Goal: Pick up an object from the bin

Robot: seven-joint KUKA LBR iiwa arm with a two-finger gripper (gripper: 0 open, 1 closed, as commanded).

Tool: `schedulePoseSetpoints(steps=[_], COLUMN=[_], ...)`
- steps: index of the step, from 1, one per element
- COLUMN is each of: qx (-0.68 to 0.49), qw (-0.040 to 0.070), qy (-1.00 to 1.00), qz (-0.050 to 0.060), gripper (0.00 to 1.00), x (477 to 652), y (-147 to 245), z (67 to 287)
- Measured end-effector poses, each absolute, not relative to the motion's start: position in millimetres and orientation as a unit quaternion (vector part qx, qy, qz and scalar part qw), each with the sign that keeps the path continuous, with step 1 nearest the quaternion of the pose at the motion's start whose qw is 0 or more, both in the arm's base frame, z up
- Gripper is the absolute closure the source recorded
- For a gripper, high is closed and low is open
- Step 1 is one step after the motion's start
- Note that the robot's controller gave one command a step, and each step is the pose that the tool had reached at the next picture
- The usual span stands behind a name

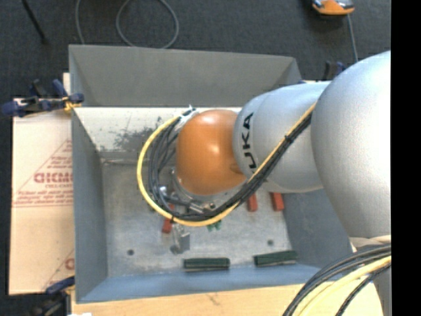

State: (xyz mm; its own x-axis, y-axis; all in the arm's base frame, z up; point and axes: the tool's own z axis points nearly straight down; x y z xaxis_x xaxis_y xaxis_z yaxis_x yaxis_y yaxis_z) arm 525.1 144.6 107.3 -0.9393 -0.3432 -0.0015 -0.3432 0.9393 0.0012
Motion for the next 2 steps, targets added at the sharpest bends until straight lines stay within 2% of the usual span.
schedulePoseSetpoints(steps=[1,2], qx=[-0.258,-0.275], qw=[0.003,0.004], qy=[0.966,0.961], qz=[-0.002,-0.001], gripper=[0.0,0.0], x=[567.5,624.4], y=[68.9,56.9], z=[116.4,97.8])
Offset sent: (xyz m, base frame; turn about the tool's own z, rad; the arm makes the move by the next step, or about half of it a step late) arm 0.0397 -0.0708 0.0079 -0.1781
